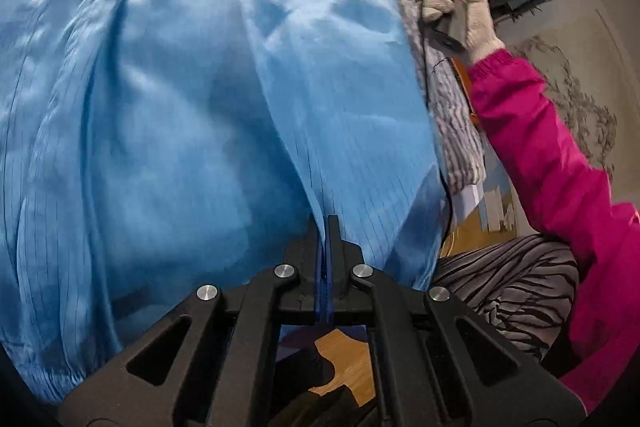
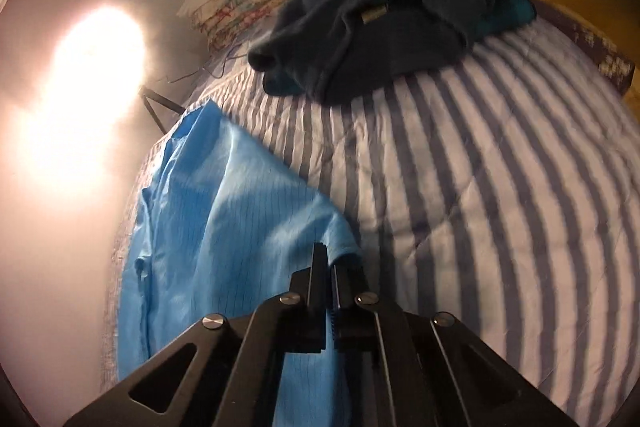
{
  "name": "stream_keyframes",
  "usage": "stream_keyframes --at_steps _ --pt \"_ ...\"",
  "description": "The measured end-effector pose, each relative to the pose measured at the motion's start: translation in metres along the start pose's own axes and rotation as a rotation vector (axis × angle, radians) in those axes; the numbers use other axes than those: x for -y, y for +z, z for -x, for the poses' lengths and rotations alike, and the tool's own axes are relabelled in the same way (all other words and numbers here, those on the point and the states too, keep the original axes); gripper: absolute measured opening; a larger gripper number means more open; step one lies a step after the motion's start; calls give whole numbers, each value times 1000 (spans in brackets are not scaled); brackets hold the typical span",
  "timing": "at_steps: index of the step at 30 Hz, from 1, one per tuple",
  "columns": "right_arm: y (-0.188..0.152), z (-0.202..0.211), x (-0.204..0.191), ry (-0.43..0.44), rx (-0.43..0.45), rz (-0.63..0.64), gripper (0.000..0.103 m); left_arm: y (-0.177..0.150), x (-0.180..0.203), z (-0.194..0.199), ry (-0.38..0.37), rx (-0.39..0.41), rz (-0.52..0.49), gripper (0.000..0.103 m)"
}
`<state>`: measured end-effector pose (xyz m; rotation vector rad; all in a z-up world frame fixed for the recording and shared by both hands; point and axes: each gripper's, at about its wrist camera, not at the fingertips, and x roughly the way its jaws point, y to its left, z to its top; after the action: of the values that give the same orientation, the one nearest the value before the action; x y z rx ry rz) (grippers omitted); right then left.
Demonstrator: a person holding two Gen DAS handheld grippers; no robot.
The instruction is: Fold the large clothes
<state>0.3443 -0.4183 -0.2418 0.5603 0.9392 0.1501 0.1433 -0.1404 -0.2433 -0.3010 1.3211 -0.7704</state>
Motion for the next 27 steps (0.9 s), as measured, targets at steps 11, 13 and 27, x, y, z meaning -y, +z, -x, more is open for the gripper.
stream_keyframes --at_steps 11,13,27 --pt "-1 -1 22 52 -31 -61 14 25 -8 -7 35 25 4 3" --pt "-5 2 23 63 -52 -75 32 20 -5 -6 40 21 -9 3" --pt "-58 164 -6 155 29 31 48 6 1 4 28 20 -12 3"
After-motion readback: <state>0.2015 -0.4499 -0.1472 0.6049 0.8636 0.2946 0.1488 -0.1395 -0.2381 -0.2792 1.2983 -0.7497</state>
